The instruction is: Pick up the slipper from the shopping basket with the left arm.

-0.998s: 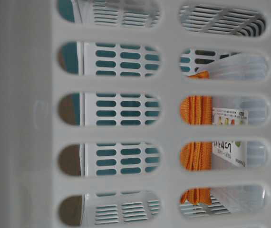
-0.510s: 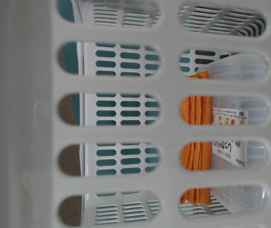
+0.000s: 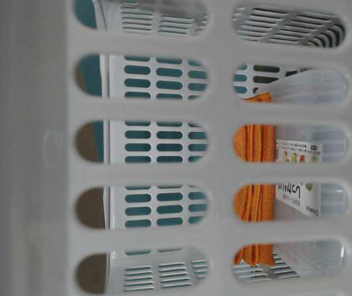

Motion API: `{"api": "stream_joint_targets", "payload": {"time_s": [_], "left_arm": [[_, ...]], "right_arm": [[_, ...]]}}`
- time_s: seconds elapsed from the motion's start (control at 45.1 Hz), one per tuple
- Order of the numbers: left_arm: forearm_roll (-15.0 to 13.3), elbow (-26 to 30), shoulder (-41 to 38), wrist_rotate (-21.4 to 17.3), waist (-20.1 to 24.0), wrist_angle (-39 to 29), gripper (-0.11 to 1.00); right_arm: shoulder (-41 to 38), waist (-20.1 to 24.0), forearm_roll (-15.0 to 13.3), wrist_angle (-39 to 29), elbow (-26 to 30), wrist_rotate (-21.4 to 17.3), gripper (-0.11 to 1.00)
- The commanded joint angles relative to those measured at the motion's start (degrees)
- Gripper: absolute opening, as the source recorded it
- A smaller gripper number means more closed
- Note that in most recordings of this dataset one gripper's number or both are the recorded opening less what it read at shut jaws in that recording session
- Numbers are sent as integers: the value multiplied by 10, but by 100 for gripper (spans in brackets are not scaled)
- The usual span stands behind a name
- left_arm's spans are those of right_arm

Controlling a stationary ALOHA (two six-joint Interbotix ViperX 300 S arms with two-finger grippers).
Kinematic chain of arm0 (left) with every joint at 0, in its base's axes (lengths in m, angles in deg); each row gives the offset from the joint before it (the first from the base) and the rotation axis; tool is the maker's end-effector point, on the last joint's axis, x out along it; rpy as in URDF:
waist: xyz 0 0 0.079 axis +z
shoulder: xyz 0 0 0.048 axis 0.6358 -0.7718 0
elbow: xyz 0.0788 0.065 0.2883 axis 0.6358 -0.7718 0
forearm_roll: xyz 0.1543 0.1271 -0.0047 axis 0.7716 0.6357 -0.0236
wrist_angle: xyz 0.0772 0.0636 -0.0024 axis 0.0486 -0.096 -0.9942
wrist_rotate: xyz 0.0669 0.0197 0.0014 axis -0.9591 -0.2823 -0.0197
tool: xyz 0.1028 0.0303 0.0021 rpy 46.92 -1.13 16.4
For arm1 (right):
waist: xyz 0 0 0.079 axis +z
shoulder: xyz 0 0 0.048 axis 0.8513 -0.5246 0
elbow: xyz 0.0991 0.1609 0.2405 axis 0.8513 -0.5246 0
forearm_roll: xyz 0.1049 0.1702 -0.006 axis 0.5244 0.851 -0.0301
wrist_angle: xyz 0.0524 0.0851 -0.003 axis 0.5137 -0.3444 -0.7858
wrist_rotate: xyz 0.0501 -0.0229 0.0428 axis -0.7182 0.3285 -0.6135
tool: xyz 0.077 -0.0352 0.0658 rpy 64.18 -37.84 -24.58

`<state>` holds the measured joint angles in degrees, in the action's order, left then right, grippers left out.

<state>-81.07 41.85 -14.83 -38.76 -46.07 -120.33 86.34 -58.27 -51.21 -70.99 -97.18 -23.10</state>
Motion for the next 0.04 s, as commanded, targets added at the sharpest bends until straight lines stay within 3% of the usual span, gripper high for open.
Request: {"api": "stream_joint_targets", "payload": {"time_s": [0.0, 0.022], "left_arm": [[2, 11, 11, 1, 0, 2, 6], [2, 11, 11, 1, 0, 1, 6]], "right_arm": [[-4, 0, 2, 4, 4, -1, 0], [-4, 0, 2, 3, 4, -1, 0]]}}
